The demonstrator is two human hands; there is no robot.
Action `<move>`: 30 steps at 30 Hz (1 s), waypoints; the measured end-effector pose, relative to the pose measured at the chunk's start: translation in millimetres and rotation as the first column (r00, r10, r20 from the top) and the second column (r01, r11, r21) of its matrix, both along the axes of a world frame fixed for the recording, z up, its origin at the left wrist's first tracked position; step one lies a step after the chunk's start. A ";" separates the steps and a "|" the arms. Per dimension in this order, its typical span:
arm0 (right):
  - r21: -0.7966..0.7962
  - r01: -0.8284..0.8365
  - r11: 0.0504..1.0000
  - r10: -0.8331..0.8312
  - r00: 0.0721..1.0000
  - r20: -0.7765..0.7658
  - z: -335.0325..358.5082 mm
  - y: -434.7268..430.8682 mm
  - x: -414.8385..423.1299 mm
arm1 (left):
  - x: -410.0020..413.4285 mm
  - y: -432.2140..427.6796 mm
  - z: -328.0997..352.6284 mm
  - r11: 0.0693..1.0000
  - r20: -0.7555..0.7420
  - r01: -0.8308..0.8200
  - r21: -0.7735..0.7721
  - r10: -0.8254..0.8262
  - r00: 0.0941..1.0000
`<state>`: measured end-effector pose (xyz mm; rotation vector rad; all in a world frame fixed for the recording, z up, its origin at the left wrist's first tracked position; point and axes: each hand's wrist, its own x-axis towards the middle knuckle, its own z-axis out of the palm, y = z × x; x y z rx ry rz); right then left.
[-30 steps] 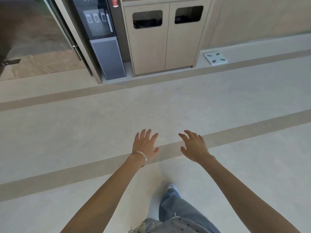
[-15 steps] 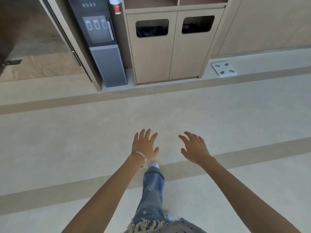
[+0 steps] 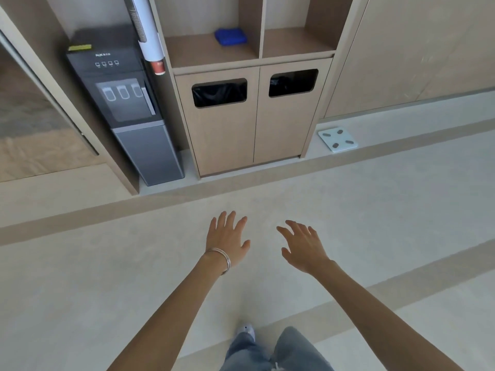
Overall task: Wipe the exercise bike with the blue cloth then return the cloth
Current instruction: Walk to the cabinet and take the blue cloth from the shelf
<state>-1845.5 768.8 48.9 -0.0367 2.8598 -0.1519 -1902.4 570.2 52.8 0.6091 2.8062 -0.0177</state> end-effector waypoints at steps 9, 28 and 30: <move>-0.009 -0.024 1.000 0.024 1.000 0.002 -4.4 26.4 -103.9 | -91.7 19.3 -10.8 0.999 0.052 -0.029 -0.024 0.030 0.998; -0.018 -0.168 0.986 0.168 0.986 0.012 3.7 124.1 -382.9 | -334.6 120.5 -2.7 0.985 0.028 -0.170 -0.002 0.170 0.985; -0.015 -0.184 0.983 0.184 0.983 0.025 2.2 122.6 -406.1 | -357.7 118.2 -2.5 0.982 0.027 -0.188 -0.009 0.189 0.982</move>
